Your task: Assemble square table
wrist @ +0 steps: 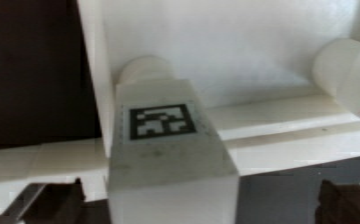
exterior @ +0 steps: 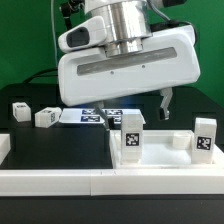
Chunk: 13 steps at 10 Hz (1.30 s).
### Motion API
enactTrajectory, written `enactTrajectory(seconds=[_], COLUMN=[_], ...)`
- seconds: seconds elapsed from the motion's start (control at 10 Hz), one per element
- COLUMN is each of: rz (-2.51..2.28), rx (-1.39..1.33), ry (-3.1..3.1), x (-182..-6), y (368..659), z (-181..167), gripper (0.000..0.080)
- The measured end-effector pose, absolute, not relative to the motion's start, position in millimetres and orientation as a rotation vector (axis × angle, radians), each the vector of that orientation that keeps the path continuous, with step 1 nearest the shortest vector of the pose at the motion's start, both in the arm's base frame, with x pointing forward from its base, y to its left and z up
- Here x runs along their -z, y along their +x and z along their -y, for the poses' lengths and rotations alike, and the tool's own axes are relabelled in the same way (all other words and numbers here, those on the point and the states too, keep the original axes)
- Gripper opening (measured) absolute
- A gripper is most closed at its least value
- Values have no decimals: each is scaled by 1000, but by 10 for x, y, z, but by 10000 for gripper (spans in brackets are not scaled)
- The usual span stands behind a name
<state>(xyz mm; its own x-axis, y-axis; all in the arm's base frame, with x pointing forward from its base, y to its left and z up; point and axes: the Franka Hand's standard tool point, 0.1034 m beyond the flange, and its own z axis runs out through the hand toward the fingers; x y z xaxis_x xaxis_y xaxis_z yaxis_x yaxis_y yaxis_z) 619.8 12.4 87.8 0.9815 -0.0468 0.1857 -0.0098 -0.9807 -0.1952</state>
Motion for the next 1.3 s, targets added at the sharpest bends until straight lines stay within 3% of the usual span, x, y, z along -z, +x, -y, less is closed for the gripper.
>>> enactTrajectory(seconds=[0.9, 1.1, 1.2, 1.3], rz=[-166, -173, -215, -319], rx=[138, 137, 136, 126], ry=[-2939, -2937, -2935, -2920], x=[-776, -774, -773, -771], y=[6160, 6159, 6161, 6161], z=[-59, -64, -40, -30], gripper=[649, 386, 386, 304])
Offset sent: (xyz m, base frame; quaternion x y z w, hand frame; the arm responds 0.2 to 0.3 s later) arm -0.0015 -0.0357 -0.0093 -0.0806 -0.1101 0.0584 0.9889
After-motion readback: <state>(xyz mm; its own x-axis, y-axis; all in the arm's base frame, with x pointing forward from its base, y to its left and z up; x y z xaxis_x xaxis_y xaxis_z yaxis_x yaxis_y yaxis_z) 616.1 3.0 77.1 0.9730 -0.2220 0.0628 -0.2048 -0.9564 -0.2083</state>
